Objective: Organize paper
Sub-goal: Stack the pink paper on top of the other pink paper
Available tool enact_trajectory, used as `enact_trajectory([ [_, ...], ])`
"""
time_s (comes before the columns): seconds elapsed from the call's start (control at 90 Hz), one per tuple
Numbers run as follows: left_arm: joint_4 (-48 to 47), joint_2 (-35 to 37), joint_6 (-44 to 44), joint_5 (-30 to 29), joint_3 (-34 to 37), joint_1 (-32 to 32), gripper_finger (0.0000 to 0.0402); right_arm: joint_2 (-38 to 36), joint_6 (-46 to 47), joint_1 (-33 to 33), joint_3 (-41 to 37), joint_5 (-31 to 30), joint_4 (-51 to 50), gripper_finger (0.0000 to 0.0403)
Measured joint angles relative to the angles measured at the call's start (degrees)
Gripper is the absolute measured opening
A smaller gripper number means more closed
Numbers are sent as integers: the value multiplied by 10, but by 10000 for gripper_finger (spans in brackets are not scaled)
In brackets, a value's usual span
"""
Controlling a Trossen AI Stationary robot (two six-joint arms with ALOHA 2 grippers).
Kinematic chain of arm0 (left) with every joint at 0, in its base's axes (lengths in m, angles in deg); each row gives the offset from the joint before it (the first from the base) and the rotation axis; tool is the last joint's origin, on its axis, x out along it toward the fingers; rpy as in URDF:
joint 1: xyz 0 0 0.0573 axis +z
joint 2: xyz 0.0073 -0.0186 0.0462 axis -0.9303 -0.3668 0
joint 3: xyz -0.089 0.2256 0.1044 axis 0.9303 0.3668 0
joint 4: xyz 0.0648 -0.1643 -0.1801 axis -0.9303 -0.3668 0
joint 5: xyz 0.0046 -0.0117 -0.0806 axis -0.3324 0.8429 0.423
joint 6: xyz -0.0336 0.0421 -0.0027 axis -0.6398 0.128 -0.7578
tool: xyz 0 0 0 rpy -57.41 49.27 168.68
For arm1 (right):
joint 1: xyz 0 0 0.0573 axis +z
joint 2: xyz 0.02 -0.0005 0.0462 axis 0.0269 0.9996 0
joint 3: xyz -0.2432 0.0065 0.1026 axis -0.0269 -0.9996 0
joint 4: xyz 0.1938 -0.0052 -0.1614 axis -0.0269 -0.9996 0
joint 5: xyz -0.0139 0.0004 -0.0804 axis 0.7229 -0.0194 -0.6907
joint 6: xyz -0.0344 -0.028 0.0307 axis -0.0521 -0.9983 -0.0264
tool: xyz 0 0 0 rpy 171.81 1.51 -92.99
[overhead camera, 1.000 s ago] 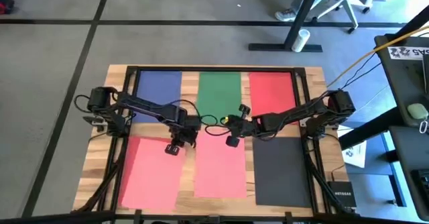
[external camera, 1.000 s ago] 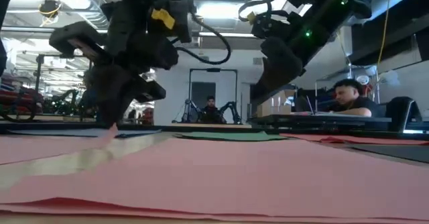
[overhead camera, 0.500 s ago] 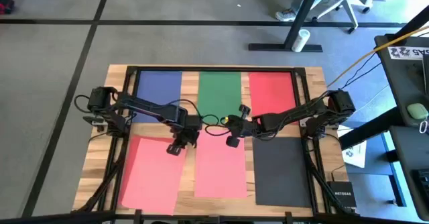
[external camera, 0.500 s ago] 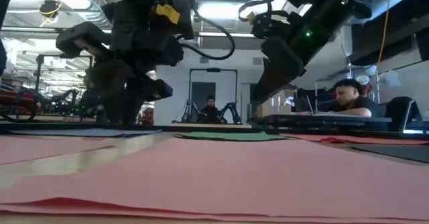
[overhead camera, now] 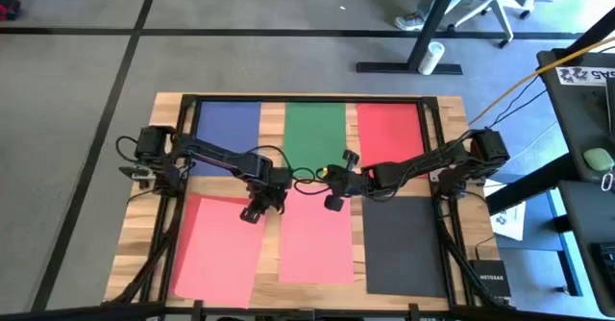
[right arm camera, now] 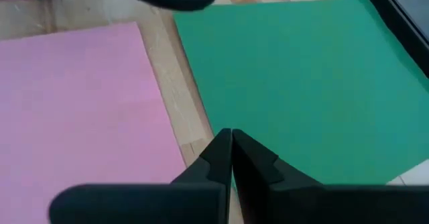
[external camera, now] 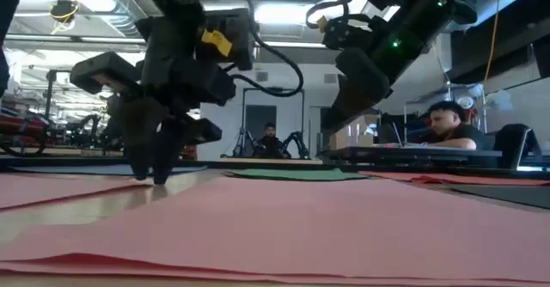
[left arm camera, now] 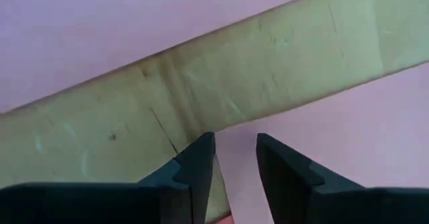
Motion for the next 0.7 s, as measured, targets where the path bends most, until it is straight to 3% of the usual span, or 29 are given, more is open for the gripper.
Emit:
enact_trajectory([
  [0.7,-48,7,-8,-26,-39,0,102,0,0,-1,0,0,-1,0],
])
